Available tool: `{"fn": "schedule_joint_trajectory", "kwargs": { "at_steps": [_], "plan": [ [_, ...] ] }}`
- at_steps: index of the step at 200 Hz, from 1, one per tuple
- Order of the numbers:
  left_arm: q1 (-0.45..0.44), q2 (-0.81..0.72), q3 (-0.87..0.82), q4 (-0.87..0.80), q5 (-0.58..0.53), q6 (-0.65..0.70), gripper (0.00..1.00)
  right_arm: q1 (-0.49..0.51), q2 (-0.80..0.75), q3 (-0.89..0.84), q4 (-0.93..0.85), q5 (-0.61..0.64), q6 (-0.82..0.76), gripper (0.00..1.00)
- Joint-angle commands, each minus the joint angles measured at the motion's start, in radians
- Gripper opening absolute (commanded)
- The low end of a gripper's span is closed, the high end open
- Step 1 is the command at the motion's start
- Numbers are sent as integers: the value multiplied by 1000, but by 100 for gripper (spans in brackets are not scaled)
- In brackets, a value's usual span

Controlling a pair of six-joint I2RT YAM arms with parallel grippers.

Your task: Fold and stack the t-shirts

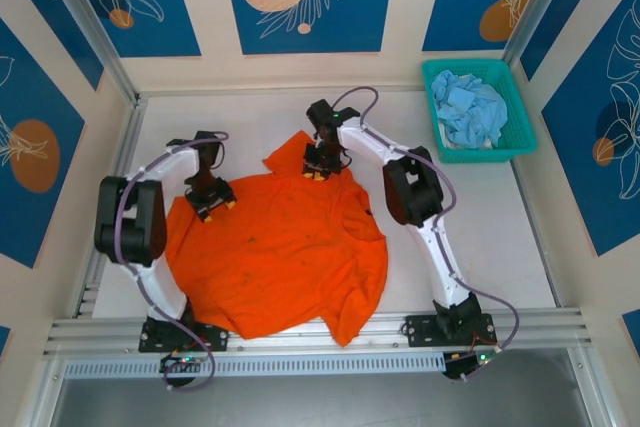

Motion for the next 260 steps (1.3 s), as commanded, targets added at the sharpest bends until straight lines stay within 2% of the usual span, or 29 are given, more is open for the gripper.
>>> {"fn": "schedule_joint_trajectory", "kwargs": {
  "at_steps": [1, 43, 97, 107, 129, 150, 171, 195, 216, 233, 260],
  "plan": [
    [-7, 88, 66, 40, 49, 14, 54, -45, 60, 104, -155, 56, 13, 25],
    [-20, 298, 300, 28, 90, 60, 54, -179, 73, 60, -118, 38, 105, 26],
    [-71, 568, 833, -34, 184, 78, 58, -314, 125, 186, -124, 44, 125, 28],
    [-67, 584, 907, -66, 154, 67, 61, -334, 141, 229, -127, 41, 121, 29],
    [-48, 569, 1004, -128, 14, 65, 70, -355, 163, 321, -140, 41, 93, 33],
    [-8, 529, 1000, -146, -72, 38, 72, -356, 137, 353, -144, 36, 62, 37],
    [20, 500, 987, -129, -34, 36, 73, -347, 48, 310, -128, 15, 45, 45],
    [15, 467, 984, -143, 32, 59, 73, -317, -127, 121, -46, 14, 44, 52],
    [-3, 429, 943, -211, 15, 74, 73, -278, -267, -79, 10, -2, 49, 54],
    [-19, 355, 819, -228, -21, 58, 72, -233, -377, -255, 37, -12, 59, 54],
    [-36, 161, 488, -128, -41, -30, 68, -150, -544, -555, 103, -34, 77, 54]
  ]
}}
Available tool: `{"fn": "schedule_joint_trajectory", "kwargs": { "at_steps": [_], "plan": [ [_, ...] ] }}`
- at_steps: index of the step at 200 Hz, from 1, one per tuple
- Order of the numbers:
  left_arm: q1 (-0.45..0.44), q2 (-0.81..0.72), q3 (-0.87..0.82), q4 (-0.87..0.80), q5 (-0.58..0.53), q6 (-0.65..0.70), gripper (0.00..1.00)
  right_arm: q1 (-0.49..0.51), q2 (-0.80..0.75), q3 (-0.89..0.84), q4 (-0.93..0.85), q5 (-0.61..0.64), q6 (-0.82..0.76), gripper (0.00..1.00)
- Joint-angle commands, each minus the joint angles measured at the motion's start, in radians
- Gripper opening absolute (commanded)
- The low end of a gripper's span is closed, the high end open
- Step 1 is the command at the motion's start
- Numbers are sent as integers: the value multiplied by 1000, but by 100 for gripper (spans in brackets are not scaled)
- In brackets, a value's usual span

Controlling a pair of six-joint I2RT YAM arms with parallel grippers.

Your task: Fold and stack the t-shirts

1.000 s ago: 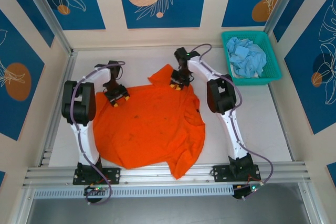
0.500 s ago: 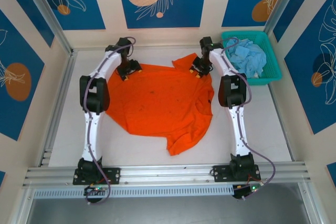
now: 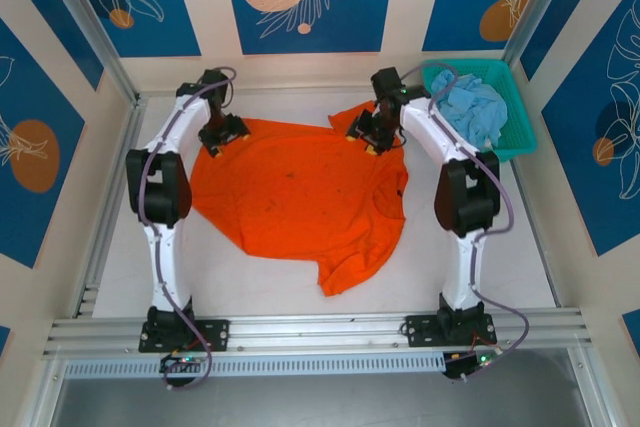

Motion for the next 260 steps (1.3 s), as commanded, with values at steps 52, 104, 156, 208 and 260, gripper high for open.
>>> {"fn": "schedule_joint_trajectory", "kwargs": {
  "at_steps": [52, 104, 156, 208, 260],
  "plan": [
    [-38, -244, -422, 17, -31, -170, 61, 211, -318, -592, 103, -102, 92, 49],
    [-47, -185, -428, 41, -34, -254, 56, 343, -457, -784, 104, -108, 167, 52],
    [-47, -128, -379, 21, -78, -259, 50, 387, -520, -882, 119, -94, 217, 53],
    [-47, -107, -381, 37, -70, -269, 44, 406, -505, -874, 122, -92, 218, 53],
    [-47, -90, -374, 55, -41, -266, 39, 417, -492, -880, 127, -96, 213, 53]
  ]
}}
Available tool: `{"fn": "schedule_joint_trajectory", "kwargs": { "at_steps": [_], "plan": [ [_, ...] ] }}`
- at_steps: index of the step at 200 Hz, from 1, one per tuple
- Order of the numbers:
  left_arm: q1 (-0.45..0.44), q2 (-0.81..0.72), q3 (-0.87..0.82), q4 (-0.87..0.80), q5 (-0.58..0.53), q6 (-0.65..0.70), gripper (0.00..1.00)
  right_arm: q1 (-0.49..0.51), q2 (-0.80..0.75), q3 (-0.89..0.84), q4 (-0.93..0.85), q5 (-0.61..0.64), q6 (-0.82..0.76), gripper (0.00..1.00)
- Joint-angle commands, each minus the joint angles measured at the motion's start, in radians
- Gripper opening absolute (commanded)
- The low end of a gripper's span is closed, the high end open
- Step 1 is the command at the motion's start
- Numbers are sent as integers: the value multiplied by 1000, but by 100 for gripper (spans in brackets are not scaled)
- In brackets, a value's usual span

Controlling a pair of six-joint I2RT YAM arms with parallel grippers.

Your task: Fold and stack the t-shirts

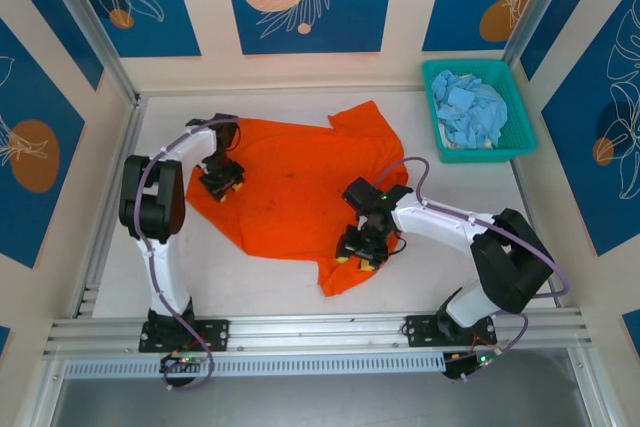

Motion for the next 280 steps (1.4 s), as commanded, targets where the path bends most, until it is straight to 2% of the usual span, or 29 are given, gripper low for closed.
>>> {"fn": "schedule_joint_trajectory", "kwargs": {
  "at_steps": [1, 43, 90, 126, 164, 201, 237, 264, 280],
  "plan": [
    [-8, 23, 35, 1, 19, -13, 39, 14, 0, -4, 2, -11, 15, 53],
    [-8, 41, 51, 3, 22, -11, 33, 26, 15, 4, 5, -14, 12, 52],
    [-8, 42, 55, -11, 12, -3, 18, 40, 22, 4, 1, -17, 6, 51],
    [-8, 38, 47, -16, 10, 0, 13, 52, -6, -29, 18, -40, -8, 52],
    [-8, 25, 45, -26, 9, 3, 0, 75, -74, -93, 64, -94, -27, 54],
    [-9, -37, 31, -41, 4, 30, 0, 94, -121, -177, 132, -154, -14, 56],
    [-8, -138, -2, -64, -24, 87, 0, 102, -99, -210, 166, -151, 3, 55],
    [-8, -211, -46, -63, -19, 119, 0, 103, -47, -191, 166, -98, 11, 51],
    [-9, -258, -76, -69, -24, 140, 0, 101, -16, -176, 162, -65, 15, 44]
  ]
}}
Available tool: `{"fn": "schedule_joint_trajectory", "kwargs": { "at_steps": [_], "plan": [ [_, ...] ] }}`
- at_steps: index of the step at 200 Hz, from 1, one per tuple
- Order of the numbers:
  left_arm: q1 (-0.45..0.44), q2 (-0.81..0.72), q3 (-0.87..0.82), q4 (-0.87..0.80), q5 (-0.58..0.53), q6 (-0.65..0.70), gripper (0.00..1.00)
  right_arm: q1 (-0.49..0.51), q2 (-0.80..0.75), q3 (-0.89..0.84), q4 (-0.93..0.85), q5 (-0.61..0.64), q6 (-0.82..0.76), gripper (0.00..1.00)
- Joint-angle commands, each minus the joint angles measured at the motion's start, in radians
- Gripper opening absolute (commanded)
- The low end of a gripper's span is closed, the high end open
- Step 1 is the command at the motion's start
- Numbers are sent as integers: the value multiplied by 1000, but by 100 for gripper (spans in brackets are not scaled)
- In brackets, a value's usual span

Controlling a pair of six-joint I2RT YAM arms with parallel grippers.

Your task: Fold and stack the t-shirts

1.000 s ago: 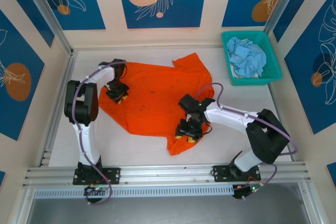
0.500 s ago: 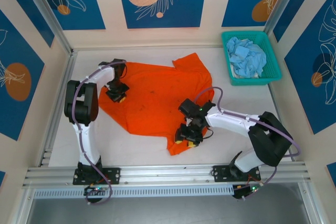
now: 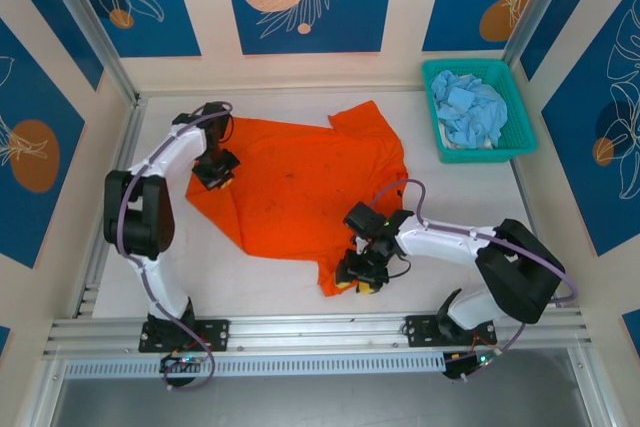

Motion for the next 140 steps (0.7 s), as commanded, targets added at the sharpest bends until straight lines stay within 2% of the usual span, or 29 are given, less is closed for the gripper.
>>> {"fn": "schedule_joint_trajectory", "kwargs": {
  "at_steps": [1, 24, 66, 104, 140],
  "plan": [
    [-8, -71, -49, -53, -22, 55, 0, 4, 44, 25, -3, 39, 16, 43],
    [-8, -156, -115, -69, -59, 84, 0, -7, 67, 34, -10, 56, 19, 20],
    [-2, -346, -280, -93, -156, 100, 0, -36, -21, -17, -21, 85, 53, 0],
    [8, -503, -432, -78, -200, 71, 0, -100, -136, -64, -108, 107, 70, 0],
    [9, -570, -499, -87, -204, 46, 0, -168, -224, -85, -197, 118, 68, 0]
  ]
}}
